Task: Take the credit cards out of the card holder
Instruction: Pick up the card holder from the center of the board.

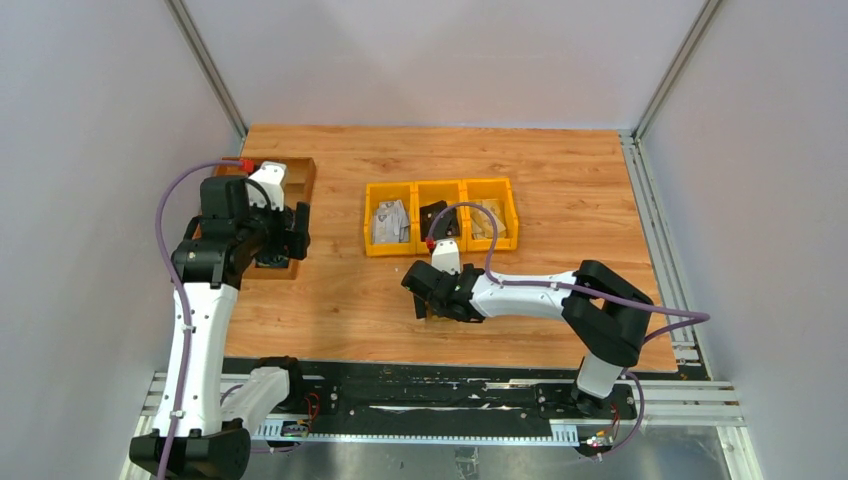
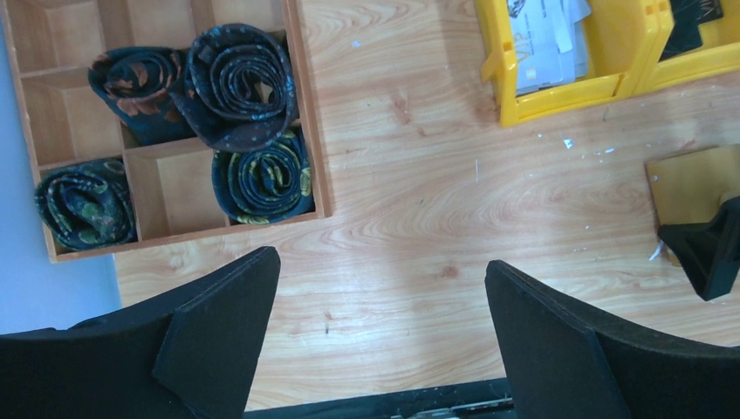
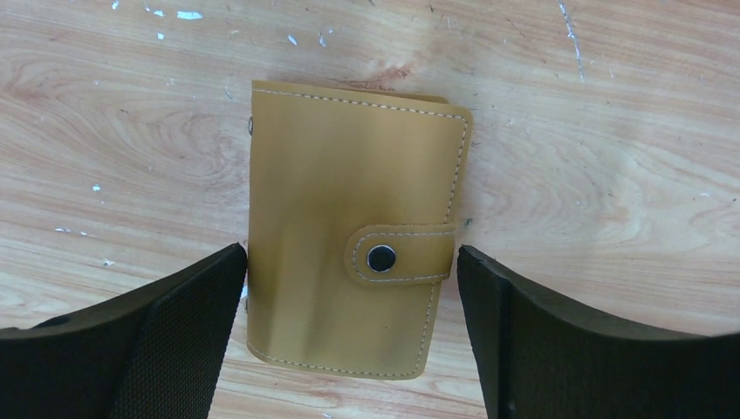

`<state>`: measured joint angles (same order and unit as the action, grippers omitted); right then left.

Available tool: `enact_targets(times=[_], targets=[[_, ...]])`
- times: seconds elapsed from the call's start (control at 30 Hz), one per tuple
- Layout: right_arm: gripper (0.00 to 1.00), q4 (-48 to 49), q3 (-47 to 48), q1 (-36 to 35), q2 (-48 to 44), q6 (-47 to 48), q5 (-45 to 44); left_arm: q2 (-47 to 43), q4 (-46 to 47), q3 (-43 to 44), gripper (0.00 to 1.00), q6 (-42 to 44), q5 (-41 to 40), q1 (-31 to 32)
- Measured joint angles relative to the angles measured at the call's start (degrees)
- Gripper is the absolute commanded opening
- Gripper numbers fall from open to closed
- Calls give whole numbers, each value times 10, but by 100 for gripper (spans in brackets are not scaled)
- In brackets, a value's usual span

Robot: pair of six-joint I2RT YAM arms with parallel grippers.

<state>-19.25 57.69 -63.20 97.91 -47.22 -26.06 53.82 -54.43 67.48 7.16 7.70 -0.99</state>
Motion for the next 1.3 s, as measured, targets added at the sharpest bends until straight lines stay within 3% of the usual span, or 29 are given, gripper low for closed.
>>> enact_targets(times=[0.23, 0.33, 0.53, 0.93, 1.3], targets=[[87, 36, -10, 0, 10, 1, 4, 0, -8, 7, 100, 0, 12, 0], [73, 52, -11, 0, 10, 9, 10, 0, -12, 7, 100, -1, 19, 0], [64, 88, -11, 0, 16, 24, 32, 0, -13, 11, 100, -16, 44, 0], [61, 153, -7, -19, 16, 114, 105, -7, -14, -10, 100, -56, 117, 0], [60, 212, 24, -24, -71, 173, 137, -9, -14, -12, 100, -120, 224, 0]])
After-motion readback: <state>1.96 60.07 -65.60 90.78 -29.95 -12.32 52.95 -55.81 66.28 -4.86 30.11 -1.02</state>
